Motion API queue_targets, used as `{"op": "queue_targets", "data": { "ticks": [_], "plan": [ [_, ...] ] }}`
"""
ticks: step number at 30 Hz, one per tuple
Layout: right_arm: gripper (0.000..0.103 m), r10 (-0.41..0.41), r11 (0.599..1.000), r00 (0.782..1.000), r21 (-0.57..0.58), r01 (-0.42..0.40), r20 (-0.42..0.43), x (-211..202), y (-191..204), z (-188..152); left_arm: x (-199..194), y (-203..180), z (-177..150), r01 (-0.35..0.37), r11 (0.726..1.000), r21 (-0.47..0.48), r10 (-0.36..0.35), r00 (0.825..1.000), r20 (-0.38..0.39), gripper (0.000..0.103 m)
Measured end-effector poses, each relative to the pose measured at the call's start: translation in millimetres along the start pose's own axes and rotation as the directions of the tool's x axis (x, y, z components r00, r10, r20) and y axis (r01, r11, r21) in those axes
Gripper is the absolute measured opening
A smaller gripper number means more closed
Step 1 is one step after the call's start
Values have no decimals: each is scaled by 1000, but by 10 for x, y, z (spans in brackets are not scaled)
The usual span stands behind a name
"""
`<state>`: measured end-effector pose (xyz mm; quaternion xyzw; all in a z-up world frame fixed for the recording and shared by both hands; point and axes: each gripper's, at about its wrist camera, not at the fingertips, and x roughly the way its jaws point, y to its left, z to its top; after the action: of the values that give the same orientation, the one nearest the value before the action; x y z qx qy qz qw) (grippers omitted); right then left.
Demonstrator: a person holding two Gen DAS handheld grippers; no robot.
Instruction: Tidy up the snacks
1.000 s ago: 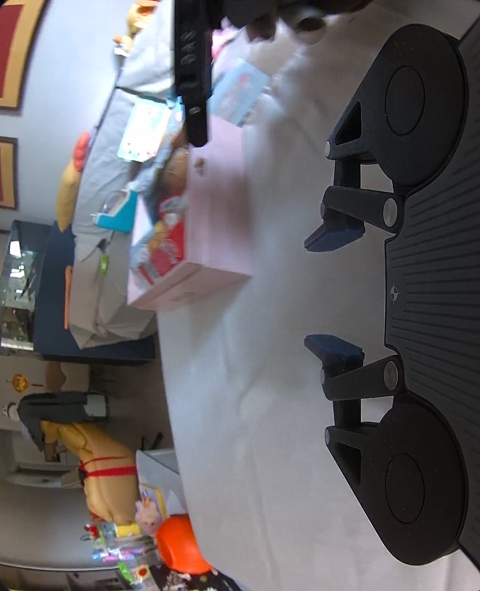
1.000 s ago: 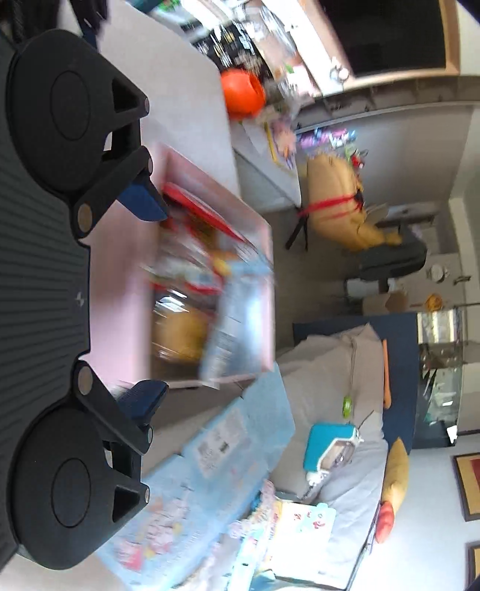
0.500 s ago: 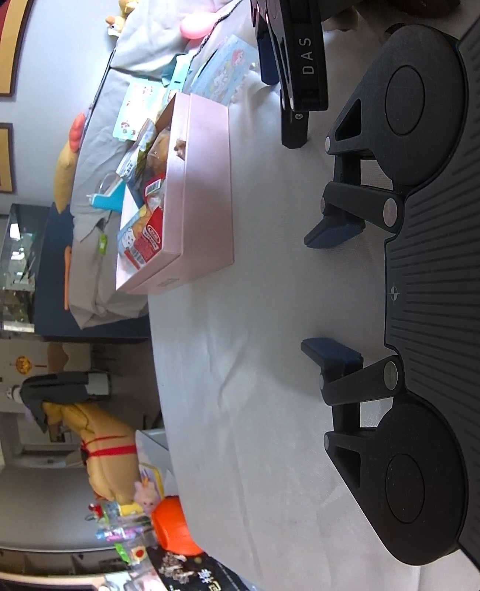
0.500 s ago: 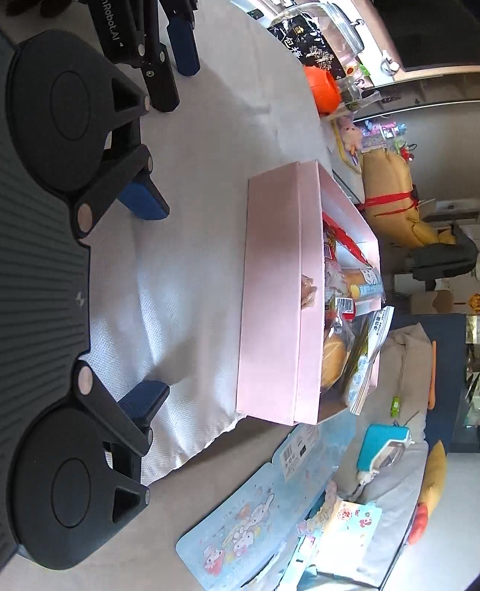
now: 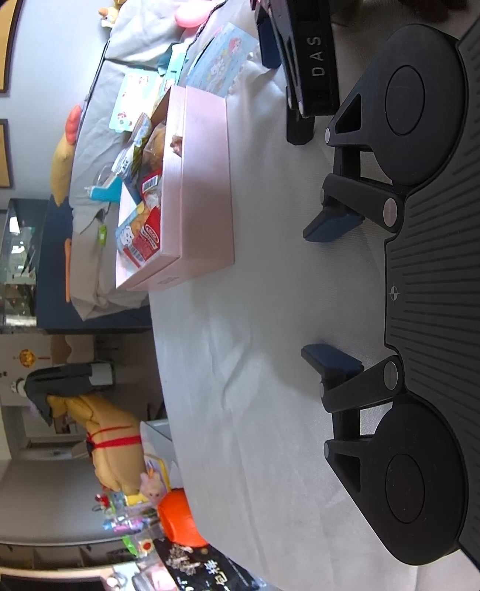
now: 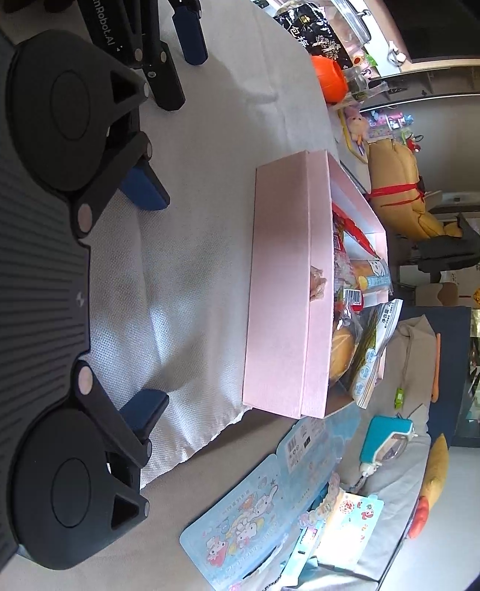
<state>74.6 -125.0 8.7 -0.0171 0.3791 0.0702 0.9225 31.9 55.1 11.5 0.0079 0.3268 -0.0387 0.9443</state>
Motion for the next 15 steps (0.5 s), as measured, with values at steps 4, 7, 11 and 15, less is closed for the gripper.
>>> {"op": "queue_targets", "data": {
  "ticks": [4,7,11,15],
  "plan": [
    [103,-14,1000,999,10,14,50,-22,19,-79,28,-51,24,-27,1000,1,27,1000,-1,68],
    [103,-32,999,997,20,30,75,-32,40,-126,27,-55,26,-27,1000,1,27,1000,-1,69],
    [103,-31,999,997,24,29,76,-30,35,-122,27,-75,25,-34,999,2,34,999,1,69],
    [103,-31,999,997,23,30,75,-28,30,-118,35,-89,30,-44,999,-3,44,999,0,69]
  ]
}}
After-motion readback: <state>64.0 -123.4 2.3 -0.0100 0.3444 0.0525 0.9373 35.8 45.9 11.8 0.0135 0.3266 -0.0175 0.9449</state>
